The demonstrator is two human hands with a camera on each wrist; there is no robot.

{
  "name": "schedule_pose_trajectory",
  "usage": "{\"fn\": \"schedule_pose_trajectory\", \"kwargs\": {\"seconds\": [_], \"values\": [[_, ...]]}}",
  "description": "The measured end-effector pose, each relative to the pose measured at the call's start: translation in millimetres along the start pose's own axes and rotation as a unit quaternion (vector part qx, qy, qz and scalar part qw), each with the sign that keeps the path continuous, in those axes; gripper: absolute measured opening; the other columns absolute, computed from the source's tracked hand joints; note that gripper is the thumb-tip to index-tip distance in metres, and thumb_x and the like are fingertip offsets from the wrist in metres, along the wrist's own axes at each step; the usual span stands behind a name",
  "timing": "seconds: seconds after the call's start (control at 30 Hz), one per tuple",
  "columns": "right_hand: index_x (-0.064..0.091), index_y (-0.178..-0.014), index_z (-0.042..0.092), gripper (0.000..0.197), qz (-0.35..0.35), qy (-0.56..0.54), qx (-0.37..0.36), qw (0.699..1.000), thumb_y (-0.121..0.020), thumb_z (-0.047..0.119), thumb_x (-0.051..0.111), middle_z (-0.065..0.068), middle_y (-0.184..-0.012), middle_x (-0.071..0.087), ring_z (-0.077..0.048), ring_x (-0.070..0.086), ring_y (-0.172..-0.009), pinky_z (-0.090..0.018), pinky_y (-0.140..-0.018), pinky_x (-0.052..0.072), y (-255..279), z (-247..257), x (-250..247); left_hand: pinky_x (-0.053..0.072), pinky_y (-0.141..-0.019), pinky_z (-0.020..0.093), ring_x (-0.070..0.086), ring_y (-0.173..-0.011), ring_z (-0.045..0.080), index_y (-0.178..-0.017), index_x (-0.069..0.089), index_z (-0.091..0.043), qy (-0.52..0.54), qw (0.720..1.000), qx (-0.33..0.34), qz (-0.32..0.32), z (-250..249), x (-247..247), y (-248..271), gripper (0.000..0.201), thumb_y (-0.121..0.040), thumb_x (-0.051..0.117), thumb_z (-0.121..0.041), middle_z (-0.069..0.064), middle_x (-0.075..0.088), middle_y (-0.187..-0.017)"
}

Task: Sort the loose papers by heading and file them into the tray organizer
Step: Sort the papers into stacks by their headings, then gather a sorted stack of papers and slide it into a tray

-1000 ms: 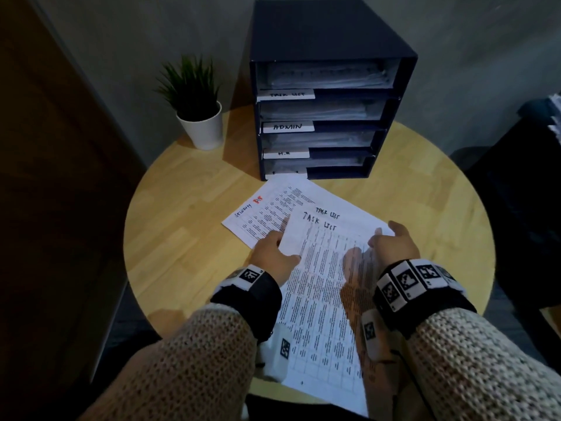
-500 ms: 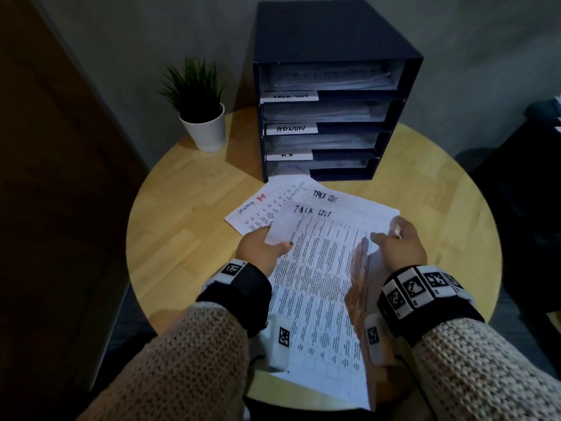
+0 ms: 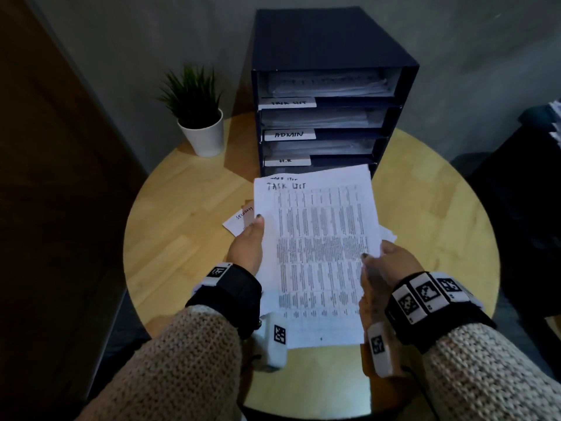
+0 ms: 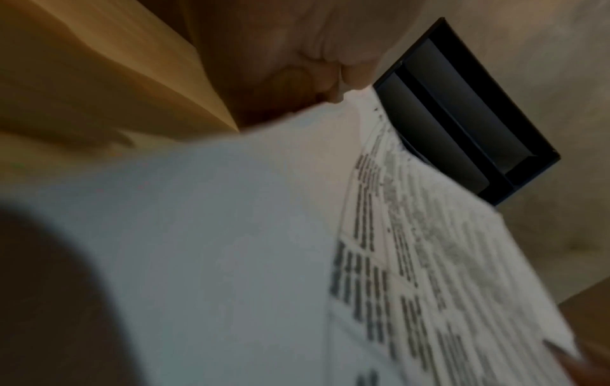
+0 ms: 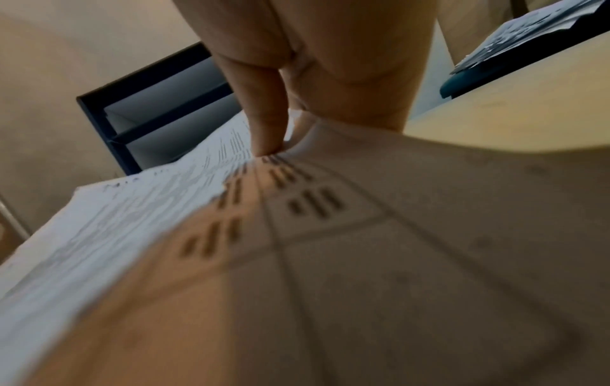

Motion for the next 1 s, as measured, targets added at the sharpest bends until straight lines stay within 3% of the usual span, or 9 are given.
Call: {"fn": "schedule_pose_trajectory", "kwargs": {"seconds": [0.1, 0.17, 0.23, 0.37, 0.47, 0.53, 0.63, 0.77, 1.0], "values": [[0.022, -0.063, 0.026, 0.043, -0.042, -0.031, 0.023, 0.998, -0.095, 0.022, 0.050, 0.007, -0.065, 0.024, -0.017, 0.037, -0.076, -0.024, -0.067, 0.029, -6.9, -8.2, -11.9, 0.043, -0.090, 0.033, 0.058, -0.105, 0.027, -0.114, 0.064, -0.006, -0.070, 0.996, -0.029, 0.039, 3.3, 7.7, 4.0, 0.095, -0.079, 0.020, -0.083, 0.009, 0.064, -0.114], [0.033, -0.069, 0.022, 0.032, -0.067, -0.061, 0.025, 0.996, -0.095, 0.022, 0.052, 0.000, -0.071, 0.037, -0.016, 0.042, -0.069, -0.026, -0.063, 0.033, -10.8, -13.5, -19.8, 0.041, -0.081, 0.031, 0.059, -0.098, 0.028, -0.108, 0.066, -0.006, -0.160, 0.984, -0.017, 0.074, 1.6, 12.6, 12.4, 0.082, -0.090, 0.018, -0.070, 0.013, 0.064, -0.108], [0.044, -0.078, 0.020, 0.019, -0.085, -0.098, 0.028, 0.991, -0.093, 0.024, 0.055, -0.011, -0.090, 0.049, -0.017, 0.051, -0.090, -0.028, -0.078, 0.039, -14.8, -17.1, -24.4, 0.040, -0.084, 0.033, 0.058, -0.105, 0.030, -0.109, 0.064, -0.010, -0.203, 0.974, -0.008, 0.101, -1.9, 14.8, 21.5, 0.074, -0.093, 0.018, -0.065, 0.015, 0.063, -0.108], [0.027, -0.064, 0.025, 0.040, -0.093, -0.120, 0.038, 0.988, -0.092, 0.023, 0.056, -0.001, -0.074, 0.040, -0.016, 0.042, -0.090, -0.028, -0.079, 0.032, -19.3, -16.5, -31.3, 0.038, -0.101, 0.033, 0.051, -0.121, 0.029, -0.126, 0.057, -0.013, -0.219, 0.967, 0.016, 0.132, -1.1, 17.6, 28.3, 0.060, -0.098, 0.024, -0.055, 0.014, 0.059, -0.126], [0.057, -0.097, 0.008, 0.015, -0.093, -0.127, 0.018, 0.987, -0.092, 0.022, 0.055, -0.018, -0.107, 0.059, -0.026, 0.058, -0.101, -0.033, -0.090, 0.042, -11.3, -1.0, -42.6, 0.042, -0.101, 0.035, 0.055, -0.116, 0.025, -0.123, 0.059, -0.016, -0.118, 0.983, 0.062, 0.126, -6.5, 18.2, 29.9, 0.036, -0.099, 0.040, -0.036, 0.006, 0.060, -0.129], [0.053, -0.121, 0.003, 0.034, -0.096, -0.133, 0.014, 0.986, -0.091, 0.020, 0.056, -0.016, -0.123, 0.059, -0.032, 0.060, -0.106, -0.037, -0.093, 0.047, -8.6, 10.9, -50.9, 0.045, -0.090, 0.030, 0.059, -0.106, 0.021, -0.112, 0.060, -0.024, -0.044, 0.988, 0.089, 0.122, -18.0, 16.1, 30.8, 0.021, -0.098, 0.045, -0.022, -0.001, 0.064, -0.118], [0.057, -0.113, 0.003, 0.027, -0.109, -0.133, -0.006, 0.985, -0.091, 0.017, 0.057, -0.018, -0.115, 0.063, -0.034, 0.062, -0.103, -0.043, -0.093, 0.049, -9.6, 33.9, -66.3, 0.045, -0.092, 0.031, 0.059, -0.106, 0.018, -0.108, 0.058, -0.029, 0.023, 0.985, 0.102, 0.139, -38.6, 12.1, 31.1, 0.022, -0.098, 0.044, -0.014, -0.004, 0.063, -0.119], [0.058, -0.113, 0.000, 0.026, -0.132, -0.096, -0.033, 0.986, -0.093, 0.015, 0.052, -0.018, -0.116, 0.063, -0.028, 0.058, -0.094, -0.032, -0.076, 0.042, -15.7, 66.0, -86.2, 0.047, -0.091, 0.027, 0.059, -0.113, 0.018, -0.128, 0.056, -0.025, 0.041, 0.984, 0.105, 0.138, -55.9, 6.5, 19.8, 0.032, -0.099, 0.045, -0.017, -0.005, 0.059, -0.130], [0.051, -0.131, 0.008, 0.038, -0.096, -0.098, -0.044, 0.989, -0.094, 0.014, 0.048, -0.011, -0.134, 0.054, -0.026, 0.053, -0.122, -0.023, -0.072, 0.039, -33.4, 111.7, -106.1, 0.046, -0.101, 0.038, 0.060, -0.111, 0.022, -0.127, 0.055, -0.014, 0.078, 0.984, 0.089, 0.136, -90.0, 1.0, -2.7, 0.031, -0.096, 0.053, -0.014, 0.002, 0.062, -0.123]]}}
Point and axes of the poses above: each hand's wrist, its own y-axis away from the middle knuckle, its own x-axis out of the palm, z = x × y, the point moved 6 cm from there along -y, towards the middle knuckle
